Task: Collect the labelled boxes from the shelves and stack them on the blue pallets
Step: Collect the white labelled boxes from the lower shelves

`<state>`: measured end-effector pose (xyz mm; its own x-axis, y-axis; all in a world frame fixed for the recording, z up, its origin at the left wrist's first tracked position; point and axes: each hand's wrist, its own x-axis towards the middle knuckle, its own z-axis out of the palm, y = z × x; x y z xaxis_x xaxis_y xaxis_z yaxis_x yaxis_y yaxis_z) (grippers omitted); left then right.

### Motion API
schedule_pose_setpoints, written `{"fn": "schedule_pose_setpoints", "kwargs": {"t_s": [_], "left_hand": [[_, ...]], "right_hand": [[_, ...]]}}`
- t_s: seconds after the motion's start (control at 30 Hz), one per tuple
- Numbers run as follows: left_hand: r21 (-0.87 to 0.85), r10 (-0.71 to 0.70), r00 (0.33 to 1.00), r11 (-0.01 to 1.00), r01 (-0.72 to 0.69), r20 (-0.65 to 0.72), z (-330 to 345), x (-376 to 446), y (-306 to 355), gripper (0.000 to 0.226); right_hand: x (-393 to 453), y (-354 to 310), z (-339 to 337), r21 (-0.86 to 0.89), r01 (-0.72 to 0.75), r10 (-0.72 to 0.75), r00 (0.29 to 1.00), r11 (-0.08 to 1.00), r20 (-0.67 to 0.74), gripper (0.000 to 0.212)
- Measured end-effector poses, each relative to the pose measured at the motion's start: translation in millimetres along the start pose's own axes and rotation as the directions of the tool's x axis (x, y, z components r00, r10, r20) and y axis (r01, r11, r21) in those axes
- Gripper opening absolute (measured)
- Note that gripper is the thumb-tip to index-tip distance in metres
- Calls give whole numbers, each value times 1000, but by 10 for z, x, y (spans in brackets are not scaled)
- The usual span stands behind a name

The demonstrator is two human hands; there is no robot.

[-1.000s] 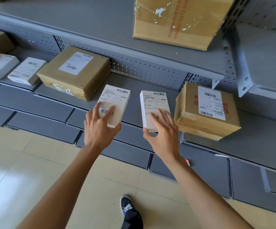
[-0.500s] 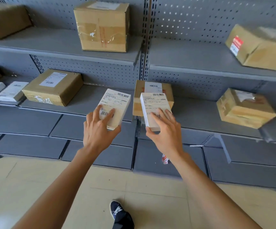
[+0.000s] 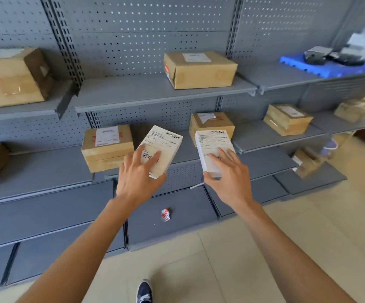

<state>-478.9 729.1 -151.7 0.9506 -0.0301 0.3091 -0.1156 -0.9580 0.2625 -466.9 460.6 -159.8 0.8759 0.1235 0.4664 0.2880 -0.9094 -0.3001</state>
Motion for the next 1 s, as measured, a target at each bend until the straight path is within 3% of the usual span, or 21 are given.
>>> {"fn": "schedule_pose_setpoints", "kwargs": {"t_s": [0.37,0.77,1.0], "left_hand": [[-117,305,951,947,-299,43,446,696,1494,67],[-307,488,869,842,-444,85,1199,2077,2640,69],[-375,612,783,754,-539,105,1561,2692,3315,69]], "right_hand": [[-150,1205,-858,-109,-287,272,953,952,-132,60],[483,2409,-1097,-262,-520,490,854,813,-177,56],[634,2892,-1216,-260,-655,605,755,710,-252,54]]}}
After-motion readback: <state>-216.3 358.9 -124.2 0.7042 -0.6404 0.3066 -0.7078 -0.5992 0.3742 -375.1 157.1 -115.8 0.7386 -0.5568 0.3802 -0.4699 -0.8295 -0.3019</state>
